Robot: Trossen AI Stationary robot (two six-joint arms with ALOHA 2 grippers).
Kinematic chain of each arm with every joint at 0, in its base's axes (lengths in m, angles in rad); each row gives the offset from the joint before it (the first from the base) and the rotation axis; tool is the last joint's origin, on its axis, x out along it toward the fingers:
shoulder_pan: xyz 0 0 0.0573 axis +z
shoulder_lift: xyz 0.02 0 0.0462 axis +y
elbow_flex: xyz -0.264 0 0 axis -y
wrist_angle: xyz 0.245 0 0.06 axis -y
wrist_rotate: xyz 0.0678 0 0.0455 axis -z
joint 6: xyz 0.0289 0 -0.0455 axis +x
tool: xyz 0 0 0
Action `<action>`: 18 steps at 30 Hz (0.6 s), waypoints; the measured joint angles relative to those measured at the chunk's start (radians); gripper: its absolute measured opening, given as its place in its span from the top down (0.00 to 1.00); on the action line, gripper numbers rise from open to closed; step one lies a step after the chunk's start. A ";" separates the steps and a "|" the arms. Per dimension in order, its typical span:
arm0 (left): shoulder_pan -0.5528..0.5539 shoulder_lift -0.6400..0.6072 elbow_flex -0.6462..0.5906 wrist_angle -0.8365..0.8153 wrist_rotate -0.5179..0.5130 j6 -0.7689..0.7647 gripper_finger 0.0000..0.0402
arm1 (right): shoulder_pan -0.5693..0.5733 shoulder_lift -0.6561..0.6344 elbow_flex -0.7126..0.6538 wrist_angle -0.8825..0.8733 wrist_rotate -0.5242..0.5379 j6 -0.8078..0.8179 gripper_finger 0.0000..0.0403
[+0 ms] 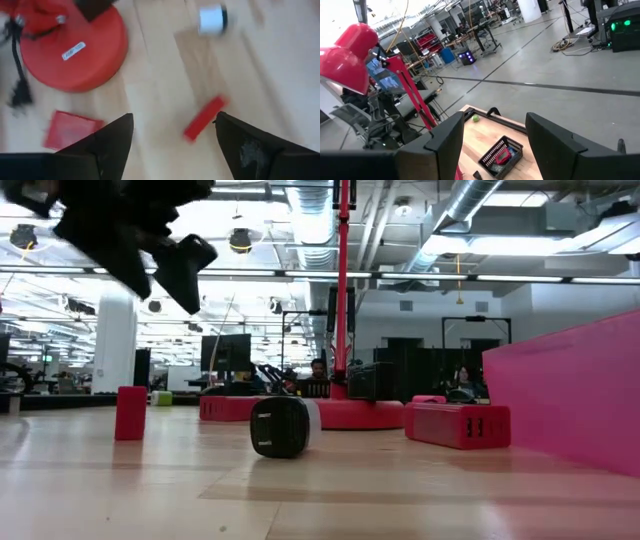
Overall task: Pick & Place Office items
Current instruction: Put the red digital timer into the black bin
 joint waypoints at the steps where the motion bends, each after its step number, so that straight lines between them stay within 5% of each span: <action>1: -0.002 -0.002 0.000 -0.022 -0.003 0.084 0.32 | 0.000 0.000 0.000 0.000 0.001 0.008 0.49; 7: -0.004 0.019 0.001 -0.011 -0.012 0.443 0.32 | 0.000 0.000 0.000 0.000 0.033 0.040 0.49; 18: -0.075 0.123 -0.071 0.055 0.061 0.480 0.41 | 0.000 0.002 0.000 0.000 0.087 0.043 0.49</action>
